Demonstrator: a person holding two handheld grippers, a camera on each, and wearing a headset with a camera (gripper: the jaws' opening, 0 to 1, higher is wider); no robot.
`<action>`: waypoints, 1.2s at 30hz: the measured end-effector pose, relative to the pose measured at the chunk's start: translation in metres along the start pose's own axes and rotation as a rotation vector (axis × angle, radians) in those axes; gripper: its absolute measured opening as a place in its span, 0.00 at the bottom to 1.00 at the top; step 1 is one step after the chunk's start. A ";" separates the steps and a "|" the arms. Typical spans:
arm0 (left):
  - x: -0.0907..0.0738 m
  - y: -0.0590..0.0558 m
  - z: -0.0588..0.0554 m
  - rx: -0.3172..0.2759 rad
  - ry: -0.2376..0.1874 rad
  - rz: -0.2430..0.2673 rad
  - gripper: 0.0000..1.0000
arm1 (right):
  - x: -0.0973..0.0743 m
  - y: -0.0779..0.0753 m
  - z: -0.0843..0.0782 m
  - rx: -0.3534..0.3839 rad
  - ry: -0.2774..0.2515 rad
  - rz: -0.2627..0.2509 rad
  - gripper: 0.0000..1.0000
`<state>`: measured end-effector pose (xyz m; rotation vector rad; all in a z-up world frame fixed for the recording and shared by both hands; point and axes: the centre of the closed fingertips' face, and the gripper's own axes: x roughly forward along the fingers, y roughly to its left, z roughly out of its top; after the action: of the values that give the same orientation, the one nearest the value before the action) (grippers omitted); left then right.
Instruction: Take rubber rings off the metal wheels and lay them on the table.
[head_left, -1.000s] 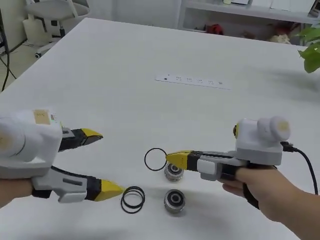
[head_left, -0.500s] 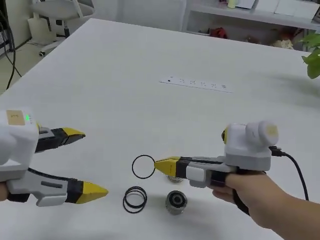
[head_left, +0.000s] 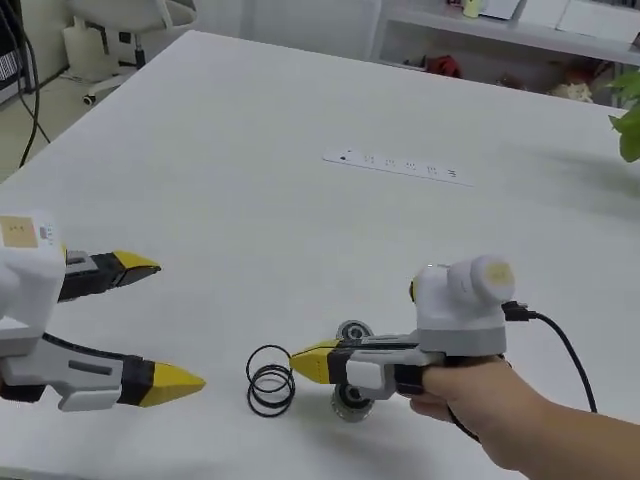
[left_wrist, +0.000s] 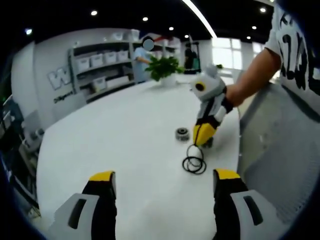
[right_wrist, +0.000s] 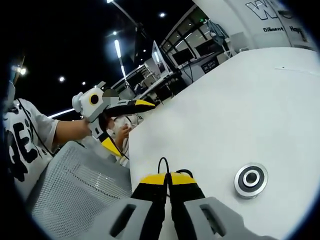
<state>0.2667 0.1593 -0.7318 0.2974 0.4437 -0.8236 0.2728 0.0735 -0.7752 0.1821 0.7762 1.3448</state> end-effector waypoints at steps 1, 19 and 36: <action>0.000 0.000 0.000 0.000 0.000 0.000 0.81 | 0.000 0.000 -0.001 0.001 0.006 -0.002 0.00; 0.002 0.000 -0.006 -0.009 0.021 -0.003 0.80 | 0.005 -0.010 -0.015 -0.113 0.096 -0.070 0.05; 0.006 -0.004 0.002 -0.005 0.016 -0.019 0.80 | -0.011 -0.005 0.008 -0.153 0.003 -0.095 0.28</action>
<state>0.2680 0.1524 -0.7337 0.2960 0.4642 -0.8390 0.2809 0.0644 -0.7674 0.0219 0.6736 1.3088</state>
